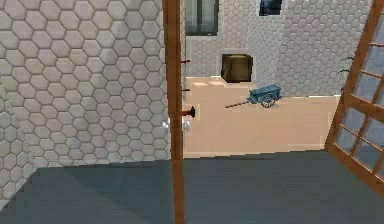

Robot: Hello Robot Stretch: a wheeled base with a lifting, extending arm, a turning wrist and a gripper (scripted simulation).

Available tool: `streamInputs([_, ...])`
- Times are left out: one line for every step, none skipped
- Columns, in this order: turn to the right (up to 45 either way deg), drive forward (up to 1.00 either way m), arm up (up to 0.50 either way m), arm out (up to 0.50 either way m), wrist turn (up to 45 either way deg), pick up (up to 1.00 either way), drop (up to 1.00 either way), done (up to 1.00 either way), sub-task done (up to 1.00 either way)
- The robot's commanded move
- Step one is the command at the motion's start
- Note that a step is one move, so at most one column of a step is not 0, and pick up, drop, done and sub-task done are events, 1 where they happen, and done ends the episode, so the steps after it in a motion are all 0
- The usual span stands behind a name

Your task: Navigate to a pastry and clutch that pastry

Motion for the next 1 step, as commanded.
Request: streamInputs([-45.0, 0.0, 0.0, 0.0, 0.0, 0.0, 0.0, 0.0, 0.0])
